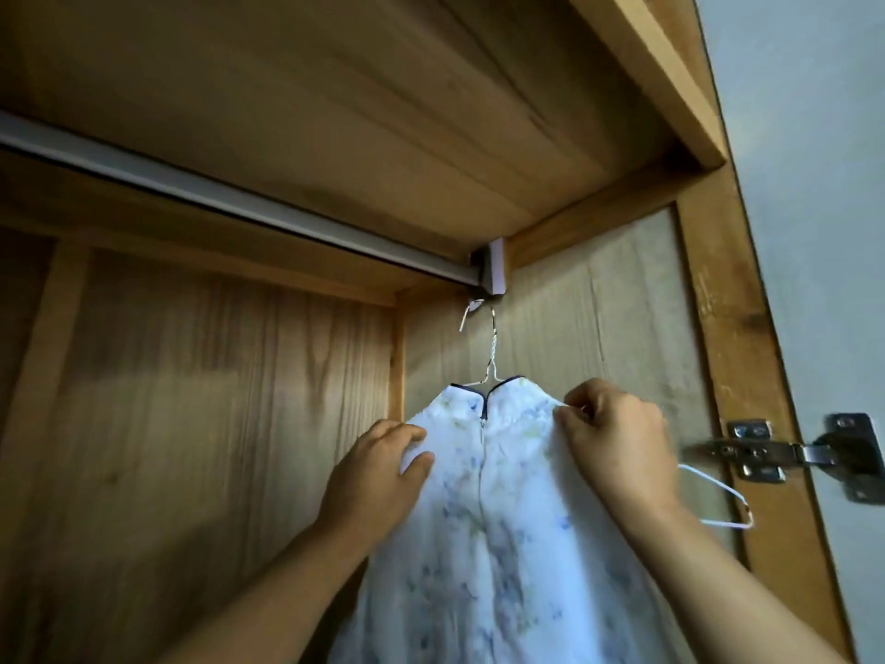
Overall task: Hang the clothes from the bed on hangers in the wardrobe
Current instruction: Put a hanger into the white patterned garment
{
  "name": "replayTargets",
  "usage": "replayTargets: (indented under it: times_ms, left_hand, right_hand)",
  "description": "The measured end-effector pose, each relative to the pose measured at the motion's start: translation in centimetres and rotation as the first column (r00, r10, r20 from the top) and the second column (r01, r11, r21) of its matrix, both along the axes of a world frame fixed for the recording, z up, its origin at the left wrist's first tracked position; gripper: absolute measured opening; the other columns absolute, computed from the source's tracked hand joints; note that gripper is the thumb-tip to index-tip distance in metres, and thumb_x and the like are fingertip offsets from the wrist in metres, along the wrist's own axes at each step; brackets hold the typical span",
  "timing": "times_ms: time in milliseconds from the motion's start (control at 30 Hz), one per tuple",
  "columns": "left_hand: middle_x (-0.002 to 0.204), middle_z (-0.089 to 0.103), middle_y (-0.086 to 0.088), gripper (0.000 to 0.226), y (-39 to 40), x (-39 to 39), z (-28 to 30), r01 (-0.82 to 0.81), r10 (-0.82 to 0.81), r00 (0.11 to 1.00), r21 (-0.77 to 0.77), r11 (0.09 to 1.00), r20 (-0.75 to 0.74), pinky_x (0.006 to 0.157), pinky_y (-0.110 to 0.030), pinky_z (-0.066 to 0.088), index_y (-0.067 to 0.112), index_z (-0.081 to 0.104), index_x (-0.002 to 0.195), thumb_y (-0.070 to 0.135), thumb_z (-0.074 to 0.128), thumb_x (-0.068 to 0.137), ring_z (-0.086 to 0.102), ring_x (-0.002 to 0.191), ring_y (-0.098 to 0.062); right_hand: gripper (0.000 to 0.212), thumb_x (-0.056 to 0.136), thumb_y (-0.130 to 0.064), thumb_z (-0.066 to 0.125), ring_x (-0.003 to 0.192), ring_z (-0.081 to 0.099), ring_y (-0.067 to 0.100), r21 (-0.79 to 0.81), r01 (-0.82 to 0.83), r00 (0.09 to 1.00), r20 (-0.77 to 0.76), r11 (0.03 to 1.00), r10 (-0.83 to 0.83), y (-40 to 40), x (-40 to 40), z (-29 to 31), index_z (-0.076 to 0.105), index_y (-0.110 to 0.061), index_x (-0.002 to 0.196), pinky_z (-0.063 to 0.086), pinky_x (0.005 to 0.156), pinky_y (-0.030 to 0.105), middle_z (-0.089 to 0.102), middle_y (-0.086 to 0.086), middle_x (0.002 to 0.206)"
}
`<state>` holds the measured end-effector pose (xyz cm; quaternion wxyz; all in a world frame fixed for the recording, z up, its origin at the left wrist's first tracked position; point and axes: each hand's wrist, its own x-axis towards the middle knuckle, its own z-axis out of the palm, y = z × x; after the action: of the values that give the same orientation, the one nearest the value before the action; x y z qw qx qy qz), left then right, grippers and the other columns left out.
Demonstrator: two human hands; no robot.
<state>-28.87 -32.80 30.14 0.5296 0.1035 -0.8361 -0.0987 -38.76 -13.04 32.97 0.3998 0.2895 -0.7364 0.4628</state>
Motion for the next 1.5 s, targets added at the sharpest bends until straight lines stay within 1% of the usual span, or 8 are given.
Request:
replayTargets:
  times_ms: [133, 400, 567, 933, 1067, 1133, 1267, 1500]
  left_hand:
    - [0.118, 0.056, 0.010, 0.030, -0.6, -2.3, 2.8, 0.000, -0.002, 1.000, -0.060, 0.998, -0.025, 0.092, -0.027, 0.042, 0.021, 0.062, 0.114, 0.036, 0.057, 0.089, 0.052, 0.111, -0.011]
    - [0.129, 0.048, 0.016, 0.031, -2.5, -4.7, 6.6, -0.086, 0.076, 0.995, -0.172, 0.981, -0.061, 0.090, -0.021, 0.039, 0.028, 0.055, 0.122, 0.039, 0.051, 0.093, 0.041, 0.126, -0.004]
    - [0.122, 0.053, 0.017, 0.029, -4.1, -5.8, 7.2, -0.110, 0.095, 0.991, -0.190, 0.976, -0.090, 0.087, -0.023, 0.042, 0.029, 0.057, 0.119, 0.040, 0.051, 0.092, 0.049, 0.113, -0.005]
    - [0.103, 0.060, 0.018, 0.027, -5.6, -8.0, 5.6, -0.131, 0.119, 0.990, -0.163, 0.978, -0.081, 0.080, -0.019, 0.039, 0.032, 0.056, 0.117, 0.043, 0.048, 0.093, 0.048, 0.112, 0.000]
    - [0.114, 0.056, 0.021, 0.028, -5.5, -8.4, 4.7, -0.136, 0.127, 0.990, -0.152, 0.979, -0.068, 0.079, -0.017, 0.038, 0.034, 0.055, 0.119, 0.044, 0.047, 0.093, 0.049, 0.108, 0.002]
    - [0.122, 0.053, 0.022, 0.029, -5.3, -8.6, 4.4, -0.135, 0.125, 0.990, -0.155, 0.979, -0.072, 0.081, -0.016, 0.038, 0.034, 0.055, 0.119, 0.044, 0.048, 0.093, 0.048, 0.113, 0.002]
    - [0.119, 0.053, 0.020, 0.027, -4.5, -8.6, 3.9, -0.115, 0.105, 0.992, -0.143, 0.983, -0.077, 0.073, -0.015, 0.032, 0.031, 0.056, 0.118, 0.041, 0.049, 0.094, 0.050, 0.109, -0.001]
    - [0.110, 0.060, 0.015, 0.024, -2.3, -7.5, 1.6, -0.017, 0.002, 0.995, -0.150, 0.989, -0.101, 0.070, -0.020, 0.036, 0.028, 0.061, 0.113, 0.036, 0.055, 0.091, 0.058, 0.092, -0.005]
  right_hand:
    - [0.014, 0.087, -0.025, 0.054, 0.099, 0.057, 0.036, 0.000, 0.117, 0.990, -0.083, 0.993, -0.116, -1.1, -1.2, 3.9, 0.057, -0.020, 0.100, 0.042, 0.072, 0.036, 0.067, 0.012, 0.101]
    - [0.016, 0.089, -0.018, 0.048, 0.097, 0.058, 0.038, -0.020, 0.239, 0.956, -0.169, 0.971, -0.238, -4.6, -5.5, 10.3, 0.055, -0.014, 0.102, 0.043, 0.071, 0.035, 0.064, 0.018, 0.104]
    - [0.012, 0.089, -0.014, 0.046, 0.093, 0.059, 0.040, -0.047, 0.279, 0.936, -0.209, 0.959, -0.282, -5.9, -8.1, 12.2, 0.053, -0.013, 0.100, 0.042, 0.068, 0.035, 0.063, 0.020, 0.100]
    - [0.012, 0.091, -0.013, 0.043, 0.095, 0.061, 0.033, 0.097, 0.359, 0.884, -0.353, 0.928, -0.306, -8.8, -11.0, 9.9, 0.047, -0.016, 0.102, 0.029, 0.060, 0.030, 0.064, 0.010, 0.102]
    - [0.018, 0.090, -0.010, 0.041, 0.099, 0.059, 0.030, 0.135, 0.406, 0.865, -0.377, 0.904, -0.332, -8.6, -11.0, 9.2, 0.045, -0.015, 0.106, 0.028, 0.060, 0.030, 0.061, 0.006, 0.107]
    - [0.017, 0.087, -0.009, 0.047, 0.099, 0.056, 0.031, 0.099, 0.408, 0.849, -0.408, 0.908, -0.337, -8.7, -10.8, 8.9, 0.048, -0.012, 0.104, 0.028, 0.062, 0.030, 0.059, 0.008, 0.104]
    - [0.027, 0.056, -0.014, 0.075, 0.070, 0.054, 0.032, -0.036, 0.491, 0.737, -0.516, 0.870, -0.437, -8.6, -10.4, 8.1, 0.056, -0.010, 0.075, 0.029, 0.061, 0.035, 0.059, 0.012, 0.074]
    - [0.030, 0.065, -0.034, 0.060, 0.078, 0.054, 0.032, -0.093, 0.367, 0.725, -0.595, 0.926, -0.347, -6.7, -7.1, 3.4, 0.061, -0.011, 0.085, 0.022, 0.067, 0.037, 0.059, 0.008, 0.081]
